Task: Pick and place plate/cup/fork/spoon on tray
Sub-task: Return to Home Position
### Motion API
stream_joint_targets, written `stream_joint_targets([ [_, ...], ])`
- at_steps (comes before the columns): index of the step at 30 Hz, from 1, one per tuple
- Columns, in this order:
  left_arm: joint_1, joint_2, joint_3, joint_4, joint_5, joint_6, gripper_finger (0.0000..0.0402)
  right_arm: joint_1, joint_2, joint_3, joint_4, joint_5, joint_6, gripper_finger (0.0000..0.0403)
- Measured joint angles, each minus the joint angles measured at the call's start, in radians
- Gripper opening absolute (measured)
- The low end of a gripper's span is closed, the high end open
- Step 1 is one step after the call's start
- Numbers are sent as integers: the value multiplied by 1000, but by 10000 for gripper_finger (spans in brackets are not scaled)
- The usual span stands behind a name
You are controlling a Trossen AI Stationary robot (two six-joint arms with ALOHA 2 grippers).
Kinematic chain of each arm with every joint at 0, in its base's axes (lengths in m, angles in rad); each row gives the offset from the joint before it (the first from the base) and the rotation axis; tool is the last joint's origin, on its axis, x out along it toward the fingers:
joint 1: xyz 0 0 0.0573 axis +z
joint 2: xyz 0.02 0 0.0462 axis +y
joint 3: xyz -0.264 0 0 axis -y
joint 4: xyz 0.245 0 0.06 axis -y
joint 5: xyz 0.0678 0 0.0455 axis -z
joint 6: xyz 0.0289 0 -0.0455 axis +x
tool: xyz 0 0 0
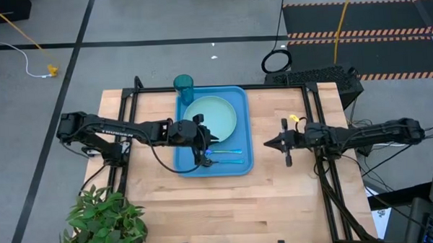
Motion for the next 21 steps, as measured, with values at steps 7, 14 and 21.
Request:
stream_joint_targets([
  [7, -4, -1, -88, 143, 14, -33, 46, 59, -2, -37, 3, 8, 32, 0],
  [14, -4, -45, -224, 241, 7, -99, 46, 105, -10, -80, 55, 13, 56, 0],
  [21, -26, -157, -349, 343, -12, -143, 46, 179, -41, -80, 47, 38, 59, 0],
])
